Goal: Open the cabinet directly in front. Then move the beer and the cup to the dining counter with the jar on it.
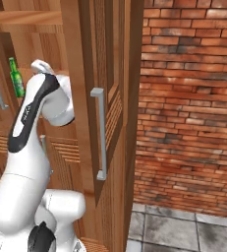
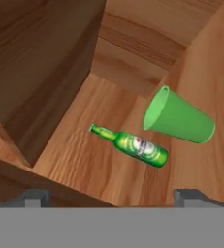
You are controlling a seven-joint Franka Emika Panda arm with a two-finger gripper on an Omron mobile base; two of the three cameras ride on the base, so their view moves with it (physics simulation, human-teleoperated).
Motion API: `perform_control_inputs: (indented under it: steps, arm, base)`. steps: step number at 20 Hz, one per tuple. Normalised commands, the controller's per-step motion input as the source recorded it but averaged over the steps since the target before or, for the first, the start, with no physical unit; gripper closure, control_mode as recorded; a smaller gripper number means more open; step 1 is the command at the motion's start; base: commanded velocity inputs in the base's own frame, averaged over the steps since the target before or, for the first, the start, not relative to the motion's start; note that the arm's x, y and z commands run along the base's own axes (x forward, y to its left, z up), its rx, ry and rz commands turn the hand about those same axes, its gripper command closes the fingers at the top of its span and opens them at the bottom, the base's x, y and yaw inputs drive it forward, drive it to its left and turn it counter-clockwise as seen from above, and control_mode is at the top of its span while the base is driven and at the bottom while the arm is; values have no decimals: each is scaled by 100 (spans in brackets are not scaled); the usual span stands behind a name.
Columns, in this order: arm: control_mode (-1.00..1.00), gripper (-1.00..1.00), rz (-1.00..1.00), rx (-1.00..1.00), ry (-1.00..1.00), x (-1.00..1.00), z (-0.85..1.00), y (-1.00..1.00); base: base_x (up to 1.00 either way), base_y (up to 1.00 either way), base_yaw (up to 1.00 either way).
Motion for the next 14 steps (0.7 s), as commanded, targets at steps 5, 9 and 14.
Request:
perform_control_inputs:
  steps: [5,9,14]
  arm:
    - [-100,-100,28,0,0,79,-7,79]
    - [-100,-100,28,0,0,33,-2,72]
    - [-100,-100,37,-8,0,-39,0,50]
  base:
    - [0,0,0]
    - [0,0,0]
    - [0,0,0]
